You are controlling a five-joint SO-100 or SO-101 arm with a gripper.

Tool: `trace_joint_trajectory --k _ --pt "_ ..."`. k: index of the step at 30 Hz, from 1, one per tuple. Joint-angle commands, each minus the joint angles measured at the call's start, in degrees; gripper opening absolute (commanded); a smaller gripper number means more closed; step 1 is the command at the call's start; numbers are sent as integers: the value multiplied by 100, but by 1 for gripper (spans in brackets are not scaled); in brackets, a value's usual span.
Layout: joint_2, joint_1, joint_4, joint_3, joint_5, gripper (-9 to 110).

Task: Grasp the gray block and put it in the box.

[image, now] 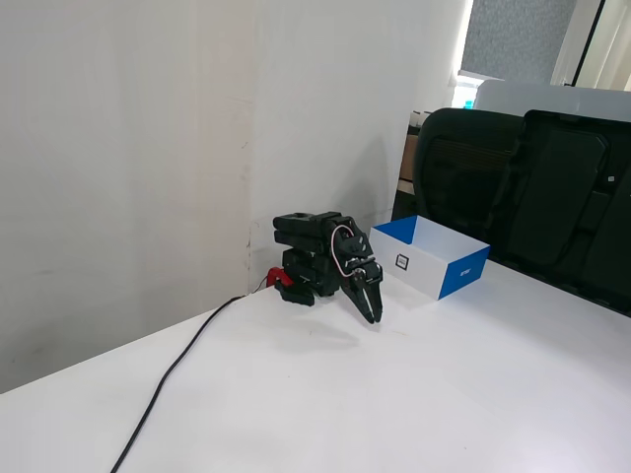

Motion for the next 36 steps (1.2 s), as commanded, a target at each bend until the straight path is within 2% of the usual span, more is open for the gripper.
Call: trace_joint_trajectory --k 1,6,36 --pt "53 79 44 79 -26 4" --pt "53 -193 132 53 62 0" --pt "53 -202 141 53 70 0"
